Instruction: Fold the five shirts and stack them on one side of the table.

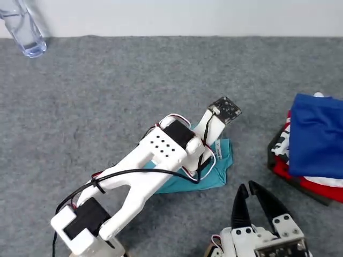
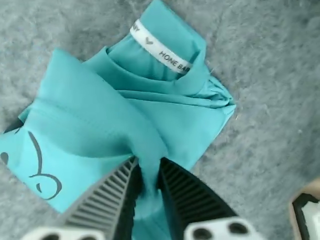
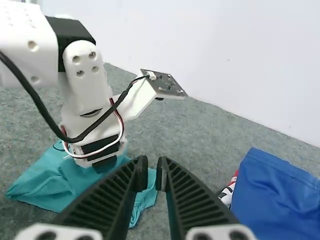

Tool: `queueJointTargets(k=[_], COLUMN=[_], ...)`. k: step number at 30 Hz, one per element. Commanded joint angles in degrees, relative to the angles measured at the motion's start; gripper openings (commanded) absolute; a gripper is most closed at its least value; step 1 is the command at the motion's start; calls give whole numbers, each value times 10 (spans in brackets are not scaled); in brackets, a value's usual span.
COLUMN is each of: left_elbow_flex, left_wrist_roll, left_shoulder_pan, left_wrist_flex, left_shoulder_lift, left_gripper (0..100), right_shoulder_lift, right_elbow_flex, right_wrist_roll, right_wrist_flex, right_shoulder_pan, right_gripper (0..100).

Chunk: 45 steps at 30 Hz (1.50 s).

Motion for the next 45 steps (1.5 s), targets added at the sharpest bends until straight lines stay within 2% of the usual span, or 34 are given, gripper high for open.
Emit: queueJointTargets(k=[1,3,10,13,15,19,24,29,36,42,45], left_elbow_flex=[-29,-27,-22,-7,7,44,26,-53,-177,-212,-213], left_wrist_roll=[73,76,76,64,41,18,7,7,55,55,55], left_shoulder_pan=[2,2,0,-32,-56,-79,-75,-59,-8,-14,-22], left_wrist_flex=[-11,-12,4,12,3,-41,-61,-86,-89,-148,-152], left_shoulder_lift=[-6,-22,-115,-137,-135,-86,45,161,190,235,253], left_gripper=[170,213,217,208,157,9,13,13,13,14,14], right_shoulder_lift=[-29,-29,-29,-29,-29,-29,-29,-29,-28,-28,-28], right_elbow_flex=[-1,4,4,4,4,5,5,5,6,6,6], right_wrist_roll=[5,5,5,5,5,5,5,5,5,5,5], right_wrist_flex=[24,24,24,24,24,24,24,24,24,24,24], right_shoulder_pan=[-45,-45,-45,-45,-45,-45,-45,-45,-45,-45,-45], right_gripper=[58,58,58,58,58,58,58,58,61,61,61])
